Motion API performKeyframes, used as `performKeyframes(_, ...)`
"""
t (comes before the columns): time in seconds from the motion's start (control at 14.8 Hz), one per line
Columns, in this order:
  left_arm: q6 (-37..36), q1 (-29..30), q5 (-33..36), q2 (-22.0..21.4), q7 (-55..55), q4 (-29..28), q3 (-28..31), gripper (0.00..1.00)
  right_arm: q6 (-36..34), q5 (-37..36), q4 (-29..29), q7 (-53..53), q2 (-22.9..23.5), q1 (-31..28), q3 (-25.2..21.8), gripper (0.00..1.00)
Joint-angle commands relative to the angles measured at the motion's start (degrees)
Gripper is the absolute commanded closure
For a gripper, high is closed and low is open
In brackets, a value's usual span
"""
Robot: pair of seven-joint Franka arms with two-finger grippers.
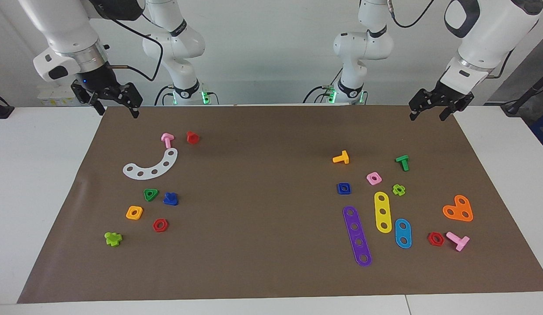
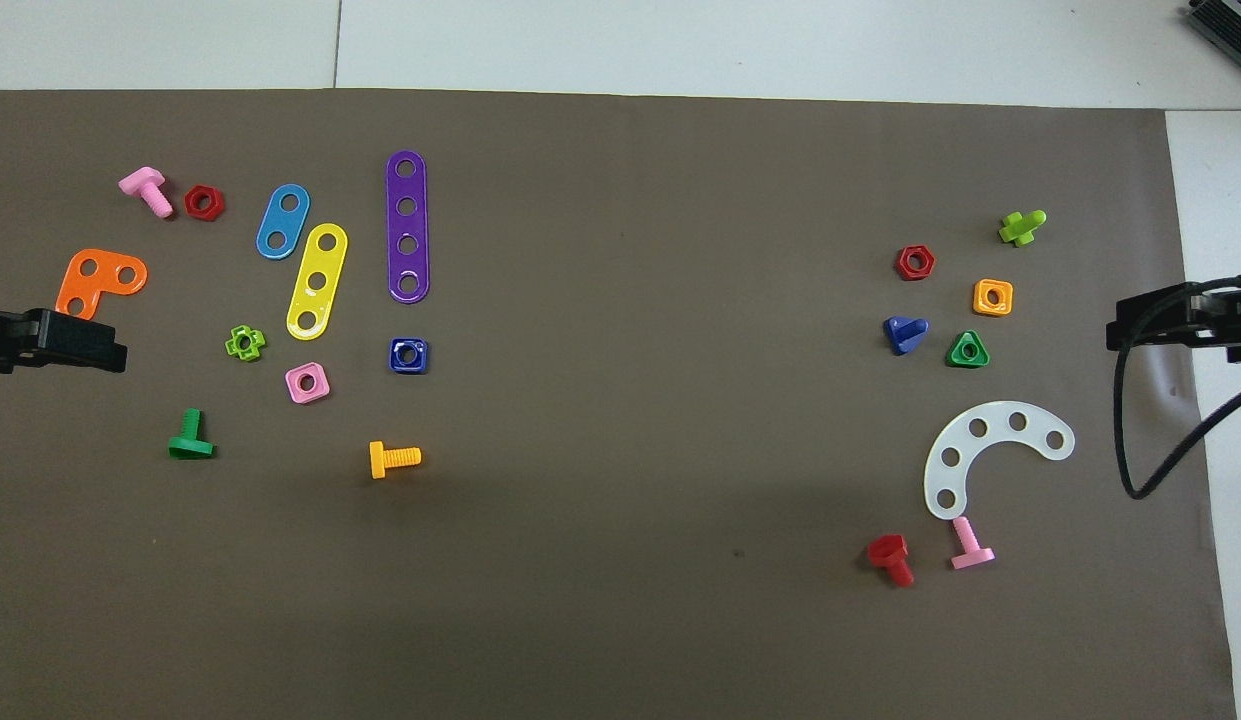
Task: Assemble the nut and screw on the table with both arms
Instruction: 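Reach the right gripper toward the blue bolt among the small pieces, then close the right gripper on the blue bolt and lift it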
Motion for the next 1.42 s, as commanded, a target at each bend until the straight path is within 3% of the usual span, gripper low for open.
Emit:
performKeyframes(0.0, 1.3, 0.5, -0.6, -1.7, -0.6, -2.1, -0.4, 0.0, -0.3, 0.2, -0.7, 0.4, -0.9, -0.7, 0.5, 0.0)
performKeyframes(0.34, 1.3, 0.5, -0.6, -1.7, -0.6, -2.0, -0.4, 0.0, 0.6, 0.6, -2.4, -0.4, -1.5, -0.3, 0.5, 0.0)
performKeyframes(0.47, 1.3, 0.5, -0.6, -1.7, -0.6, -2.1, -0.4, 0.0, 8.1, 0.8, -6.7, -1.0, -2.8, 1.4, 0.6, 0.0)
performKeyframes(0.67, 1.3, 0.5, -0.6, -1.7, -0.6, -2.1, -0.4, 0.0, 10.3, 1.0, -8.1, -1.3, -1.8, 1.2, 0.5, 0.0)
performKeyframes(0.81, 1.3, 0.5, -0.6, -1.7, -0.6, -2.1, -0.4, 0.0, 15.8, 1.0, -11.8, -1.3, -0.9, 1.4, 0.5, 0.0)
performKeyframes(1.15, 1.3, 0.5, -0.6, -1.7, -0.6, -2.1, -0.4, 0.0, 31.1, 2.5, -20.0, -6.7, 6.4, 1.5, 0.5, 0.0)
performKeyframes(1.35, 1.3, 0.5, -0.6, -1.7, -0.6, -2.0, -0.4, 0.0, 38.6, 3.1, -20.5, -8.2, 12.9, 2.1, 0.5, 0.04)
